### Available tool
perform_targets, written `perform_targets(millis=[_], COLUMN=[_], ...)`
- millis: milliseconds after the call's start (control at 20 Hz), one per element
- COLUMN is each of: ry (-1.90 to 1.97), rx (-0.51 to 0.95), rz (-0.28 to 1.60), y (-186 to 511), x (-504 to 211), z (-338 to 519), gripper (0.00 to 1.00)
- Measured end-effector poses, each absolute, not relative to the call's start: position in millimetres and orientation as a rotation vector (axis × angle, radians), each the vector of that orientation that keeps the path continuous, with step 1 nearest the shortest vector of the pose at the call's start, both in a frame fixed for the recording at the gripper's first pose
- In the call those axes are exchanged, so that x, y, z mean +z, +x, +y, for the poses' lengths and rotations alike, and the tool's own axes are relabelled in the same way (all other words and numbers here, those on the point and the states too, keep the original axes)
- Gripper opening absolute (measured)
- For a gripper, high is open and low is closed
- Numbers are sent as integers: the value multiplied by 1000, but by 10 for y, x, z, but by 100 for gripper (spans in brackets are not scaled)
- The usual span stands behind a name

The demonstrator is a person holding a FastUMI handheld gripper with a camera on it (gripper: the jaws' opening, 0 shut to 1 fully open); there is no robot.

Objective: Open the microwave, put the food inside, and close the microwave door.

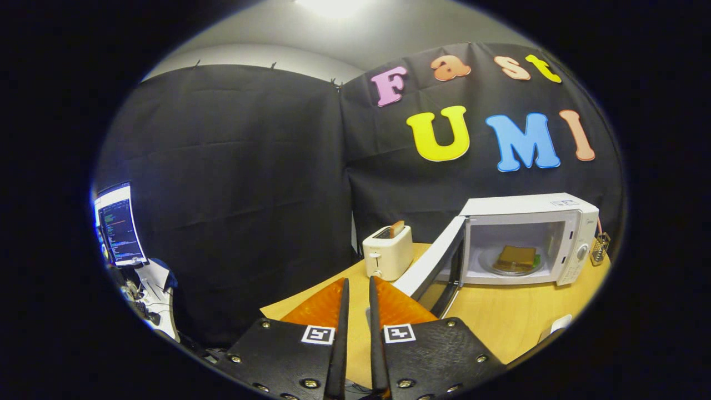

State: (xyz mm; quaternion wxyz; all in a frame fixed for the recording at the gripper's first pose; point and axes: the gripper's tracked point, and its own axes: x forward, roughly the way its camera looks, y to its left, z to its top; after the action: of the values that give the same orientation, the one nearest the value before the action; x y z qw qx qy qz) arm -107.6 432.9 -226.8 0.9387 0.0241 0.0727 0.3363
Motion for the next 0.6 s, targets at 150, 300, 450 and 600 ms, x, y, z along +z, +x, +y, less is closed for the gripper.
perform_targets(millis=[150,300,450,600], ry=[43,53,70,82], rx=[709,698,669,669], rz=[173,187,221,222], y=[-1050,-927,-796,-801], x=[-2418,-2447,-2541,-2563], z=[4496,4549,4496,4455], gripper=[2,2,2,1])
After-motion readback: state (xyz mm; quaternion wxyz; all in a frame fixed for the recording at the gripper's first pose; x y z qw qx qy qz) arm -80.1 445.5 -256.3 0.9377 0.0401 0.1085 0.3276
